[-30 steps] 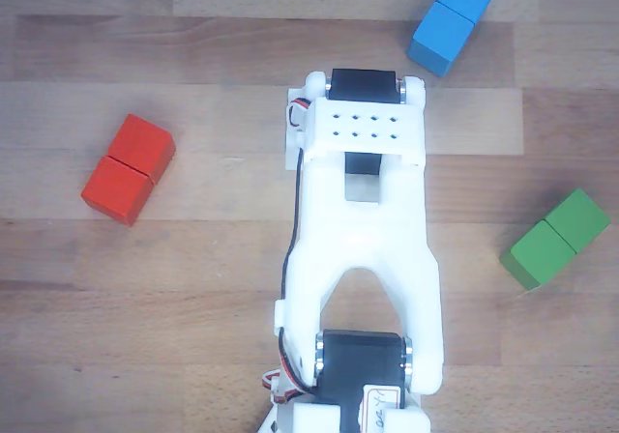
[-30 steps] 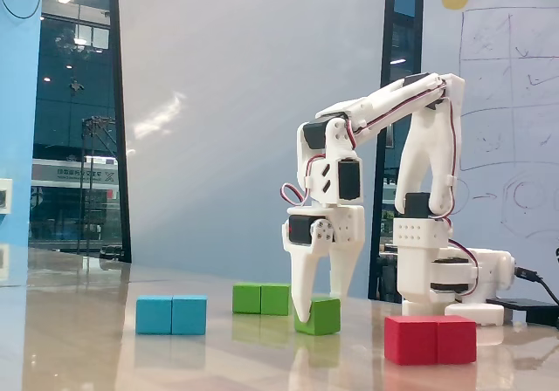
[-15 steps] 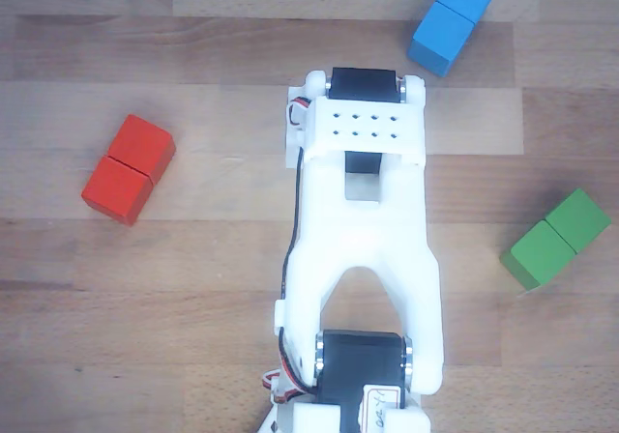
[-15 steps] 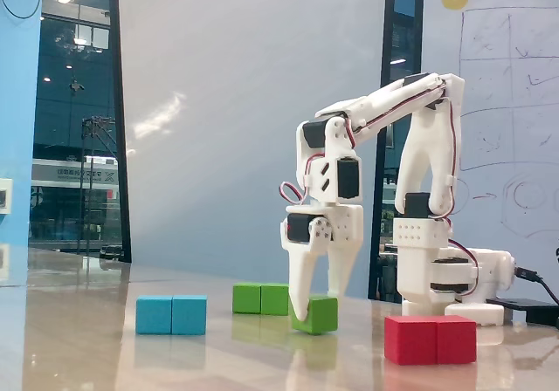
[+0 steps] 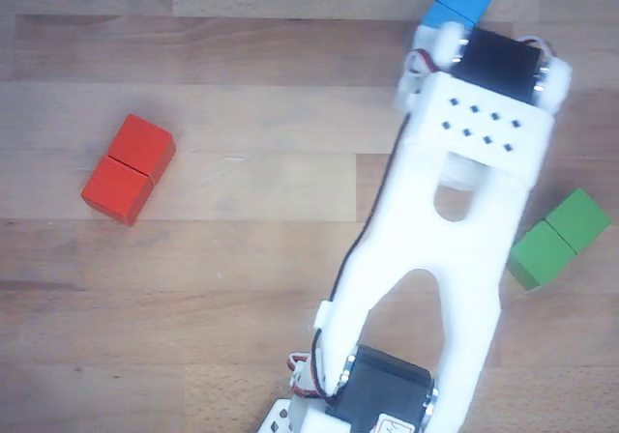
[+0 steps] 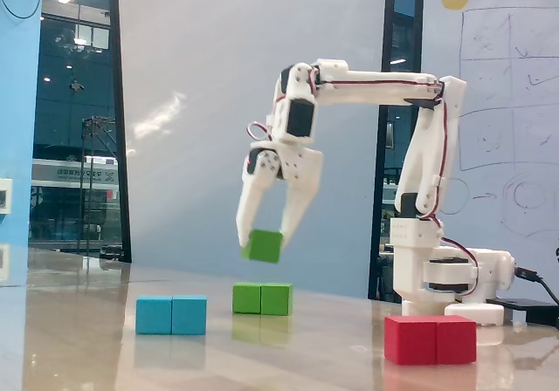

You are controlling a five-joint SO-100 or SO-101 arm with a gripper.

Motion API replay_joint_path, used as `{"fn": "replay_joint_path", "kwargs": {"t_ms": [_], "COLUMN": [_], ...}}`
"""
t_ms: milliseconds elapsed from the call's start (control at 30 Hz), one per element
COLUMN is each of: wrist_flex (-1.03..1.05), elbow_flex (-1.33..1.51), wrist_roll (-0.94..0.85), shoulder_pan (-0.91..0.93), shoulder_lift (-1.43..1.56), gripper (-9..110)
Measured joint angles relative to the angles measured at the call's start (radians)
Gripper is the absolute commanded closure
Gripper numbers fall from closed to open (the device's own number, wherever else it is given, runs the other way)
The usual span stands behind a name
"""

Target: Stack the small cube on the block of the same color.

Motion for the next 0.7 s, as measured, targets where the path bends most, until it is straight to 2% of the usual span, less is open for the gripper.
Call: {"fn": "replay_joint_path", "kwargs": {"t_ms": [367, 700], "wrist_flex": [0.021, 0.021], "elbow_flex": [-0.026, -0.028], "wrist_roll": [0.0, 0.0], "shoulder_pan": [0.273, 0.368], "shoulder_lift": [-0.012, -0.133], "gripper": [96, 96]}}
